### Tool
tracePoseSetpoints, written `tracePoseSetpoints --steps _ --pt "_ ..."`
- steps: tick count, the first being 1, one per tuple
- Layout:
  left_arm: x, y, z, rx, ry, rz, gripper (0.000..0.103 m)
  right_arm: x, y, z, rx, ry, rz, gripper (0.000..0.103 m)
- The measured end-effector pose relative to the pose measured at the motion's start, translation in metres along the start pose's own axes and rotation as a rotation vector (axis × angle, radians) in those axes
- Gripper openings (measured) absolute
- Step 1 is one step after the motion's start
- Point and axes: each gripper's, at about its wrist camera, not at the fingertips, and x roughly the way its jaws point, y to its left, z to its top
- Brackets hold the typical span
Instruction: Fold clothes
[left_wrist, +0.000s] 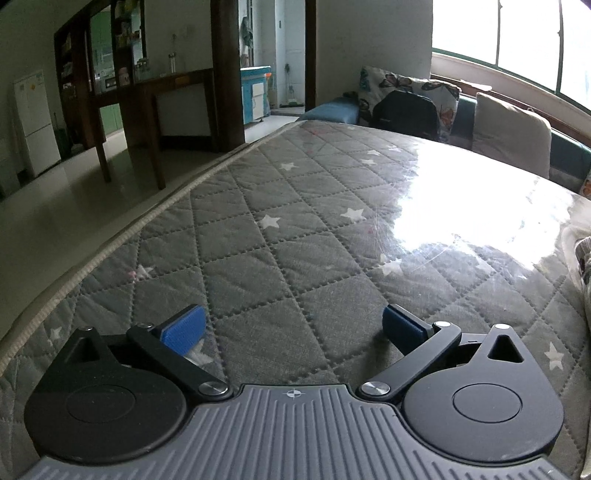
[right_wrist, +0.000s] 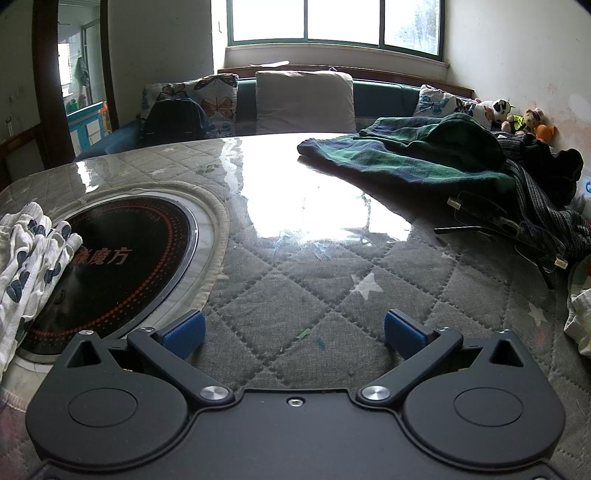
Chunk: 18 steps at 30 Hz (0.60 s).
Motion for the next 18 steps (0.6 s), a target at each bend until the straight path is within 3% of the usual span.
tracePoseSetpoints --steps 18 --pt "0.0001 -0.0054 -0.0001 0.0 -0.002 0.002 0.103 -0.0008 -0.0037 -0.0017 0.001 -0.001 0.0 0.103"
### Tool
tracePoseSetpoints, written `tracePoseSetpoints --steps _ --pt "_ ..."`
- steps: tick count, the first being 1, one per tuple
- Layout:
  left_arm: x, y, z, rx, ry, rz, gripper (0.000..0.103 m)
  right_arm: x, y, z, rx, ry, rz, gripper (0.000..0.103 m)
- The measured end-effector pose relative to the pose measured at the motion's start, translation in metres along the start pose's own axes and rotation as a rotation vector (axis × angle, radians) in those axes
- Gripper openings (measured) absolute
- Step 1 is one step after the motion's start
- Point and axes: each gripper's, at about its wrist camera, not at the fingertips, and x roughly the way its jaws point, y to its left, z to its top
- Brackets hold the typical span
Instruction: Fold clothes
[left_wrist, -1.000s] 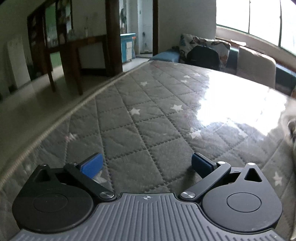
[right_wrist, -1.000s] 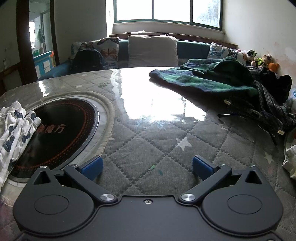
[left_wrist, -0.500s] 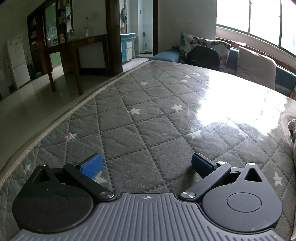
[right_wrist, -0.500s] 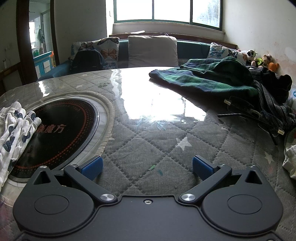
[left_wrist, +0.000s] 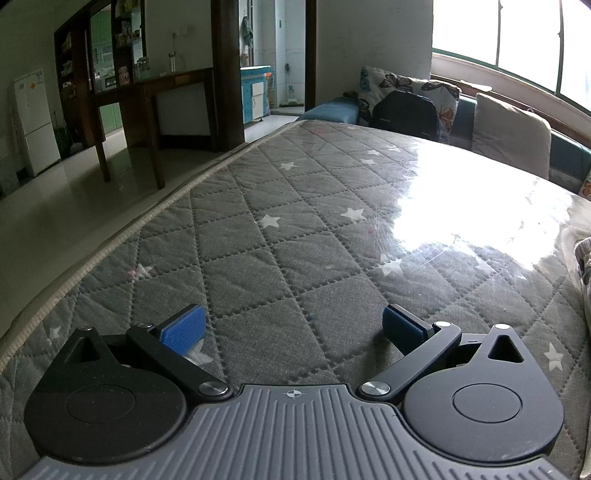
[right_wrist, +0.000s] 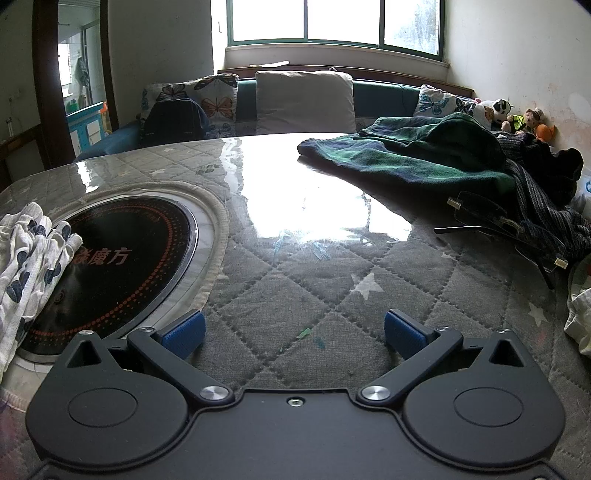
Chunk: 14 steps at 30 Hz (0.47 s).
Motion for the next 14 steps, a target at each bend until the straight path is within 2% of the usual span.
tracePoseSetpoints --steps 14 --pt "0.0004 -0.0005 0.0006 0.0 0.0 0.0 0.103 -0.0001 0.0017 -0.0007 0.0 0.0 0.0 0.103"
